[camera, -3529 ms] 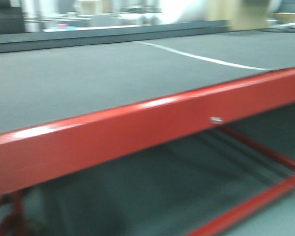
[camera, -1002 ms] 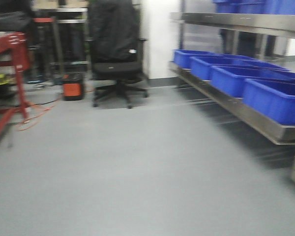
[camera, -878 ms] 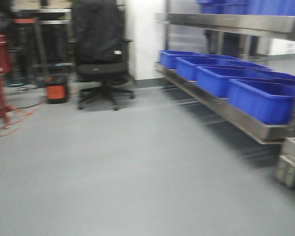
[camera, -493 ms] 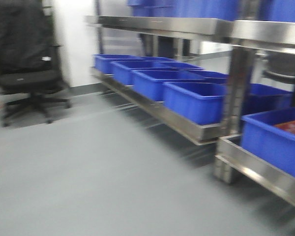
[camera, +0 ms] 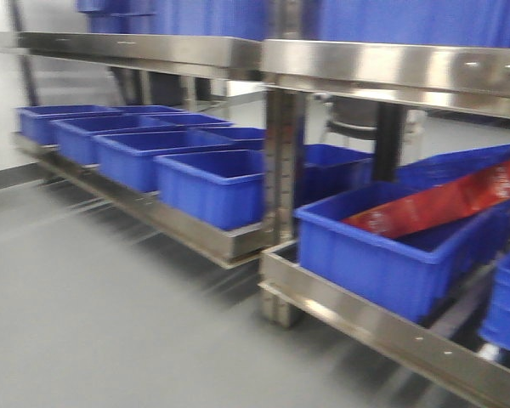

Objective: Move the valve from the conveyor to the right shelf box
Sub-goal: 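Drive the base to the shelf of blue bins holding both valves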

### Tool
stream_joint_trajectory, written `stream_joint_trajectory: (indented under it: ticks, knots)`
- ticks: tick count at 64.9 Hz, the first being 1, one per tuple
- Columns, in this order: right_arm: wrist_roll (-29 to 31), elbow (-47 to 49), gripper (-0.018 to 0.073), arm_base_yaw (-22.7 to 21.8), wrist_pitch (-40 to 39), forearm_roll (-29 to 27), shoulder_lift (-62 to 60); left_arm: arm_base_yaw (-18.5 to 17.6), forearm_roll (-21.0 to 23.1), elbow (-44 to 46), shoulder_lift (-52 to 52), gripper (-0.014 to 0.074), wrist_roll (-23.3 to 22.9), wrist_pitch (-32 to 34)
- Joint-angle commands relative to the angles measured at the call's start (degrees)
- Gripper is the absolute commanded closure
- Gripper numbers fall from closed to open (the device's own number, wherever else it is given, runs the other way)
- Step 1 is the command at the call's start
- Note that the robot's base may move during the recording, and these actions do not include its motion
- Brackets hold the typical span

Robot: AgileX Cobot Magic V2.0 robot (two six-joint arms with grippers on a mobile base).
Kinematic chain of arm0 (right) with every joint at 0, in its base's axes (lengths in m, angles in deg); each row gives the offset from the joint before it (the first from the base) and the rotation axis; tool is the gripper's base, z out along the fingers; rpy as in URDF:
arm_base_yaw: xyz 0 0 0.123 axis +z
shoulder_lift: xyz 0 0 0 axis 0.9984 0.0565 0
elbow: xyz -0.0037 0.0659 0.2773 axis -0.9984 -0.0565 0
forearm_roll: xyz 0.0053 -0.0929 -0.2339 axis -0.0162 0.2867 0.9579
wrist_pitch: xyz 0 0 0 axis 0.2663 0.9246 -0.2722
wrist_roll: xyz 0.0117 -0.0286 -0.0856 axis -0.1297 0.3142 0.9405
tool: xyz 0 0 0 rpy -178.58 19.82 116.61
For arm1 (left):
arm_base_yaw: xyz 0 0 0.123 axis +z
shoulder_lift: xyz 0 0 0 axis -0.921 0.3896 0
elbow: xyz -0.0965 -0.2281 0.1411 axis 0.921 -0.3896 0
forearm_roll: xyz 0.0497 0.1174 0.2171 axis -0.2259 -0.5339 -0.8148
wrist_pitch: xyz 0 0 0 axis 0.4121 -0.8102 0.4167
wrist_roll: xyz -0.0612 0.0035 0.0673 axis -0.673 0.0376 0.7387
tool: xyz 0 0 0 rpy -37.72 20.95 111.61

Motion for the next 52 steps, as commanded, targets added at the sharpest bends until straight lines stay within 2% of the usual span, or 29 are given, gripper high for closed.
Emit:
stream_joint_trajectory:
  ticks: [1,52]
  knots:
    - [0.20,0.50,0.0721,-0.21,-3.81,0.54,-0.53,-0.35,0.55,0.54,-0.36,0.0707,0.08,2.84]
    - [0.20,0.50,0.0721,-0.21,-3.81,0.54,-0.53,-0.35,0.55,0.54,-0.36,0.0707,0.08,2.84]
